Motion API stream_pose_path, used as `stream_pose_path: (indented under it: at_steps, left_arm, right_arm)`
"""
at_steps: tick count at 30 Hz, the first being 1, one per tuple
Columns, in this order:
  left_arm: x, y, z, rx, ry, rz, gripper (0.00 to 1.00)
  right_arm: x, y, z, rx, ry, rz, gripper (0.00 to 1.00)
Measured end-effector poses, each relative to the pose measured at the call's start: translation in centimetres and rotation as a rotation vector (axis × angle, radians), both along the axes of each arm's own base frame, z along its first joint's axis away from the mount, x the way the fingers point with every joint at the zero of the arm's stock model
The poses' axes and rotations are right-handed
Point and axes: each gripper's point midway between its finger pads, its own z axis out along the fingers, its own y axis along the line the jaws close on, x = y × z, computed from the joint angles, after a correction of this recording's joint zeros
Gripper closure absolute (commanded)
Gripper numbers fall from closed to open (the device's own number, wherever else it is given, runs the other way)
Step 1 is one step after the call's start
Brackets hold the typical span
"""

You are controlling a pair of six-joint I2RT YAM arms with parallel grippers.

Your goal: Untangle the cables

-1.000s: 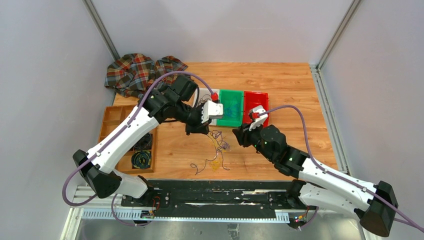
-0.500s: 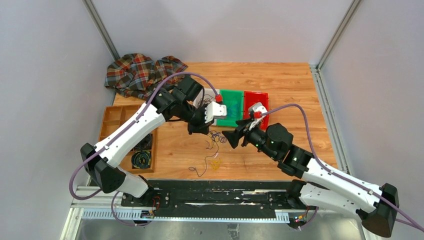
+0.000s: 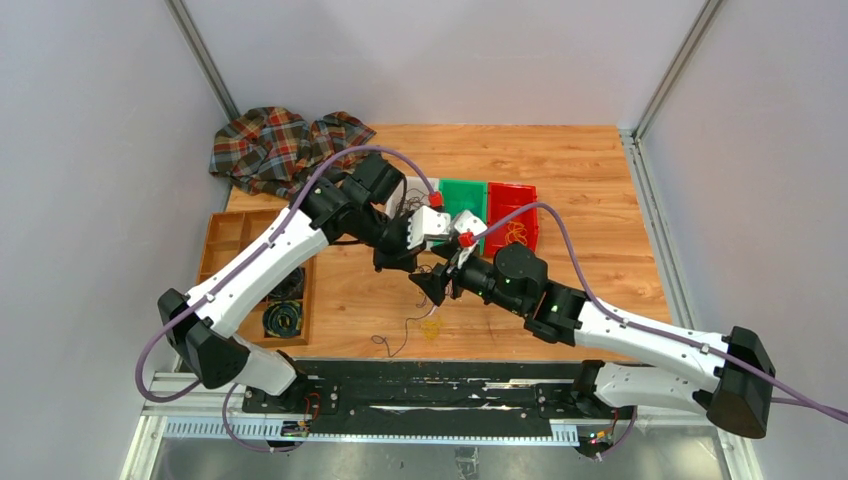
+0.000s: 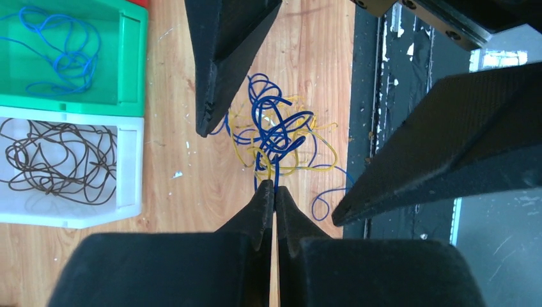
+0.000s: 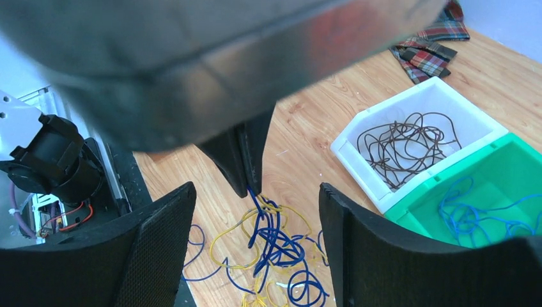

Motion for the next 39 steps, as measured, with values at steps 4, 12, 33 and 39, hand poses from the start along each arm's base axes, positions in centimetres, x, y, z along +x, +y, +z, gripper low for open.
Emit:
stream_pose_path:
  at_steps: [4, 12, 33, 39]
  left_arm:
    - [-0.4, 0.4, 0.3, -0.004, -0.020, -0.020, 0.99]
    - [-1.0, 0.6, 1.0, -0.026, -0.034, -0.055, 0.97]
    - [-1.3, 0.3, 1.9, -0.059, -0.053, -0.092, 0.64]
    - [-1.0, 2.5, -3.8, 0.091, -0.039, -0.057, 0.32]
  right_arm:
    - [-0.2, 0.1, 0.3, -0.005, -0.026, 0.013, 0.32]
    - [-0.1, -1.4, -0.4, -0.023, -0.041, -0.027, 0.20]
    - [0.9, -0.8, -4.3, -0.118, 0.009, -0.057, 0.20]
    - [0.9, -4.1, -6.7, -0.129, 0.040, -0.139, 0.18]
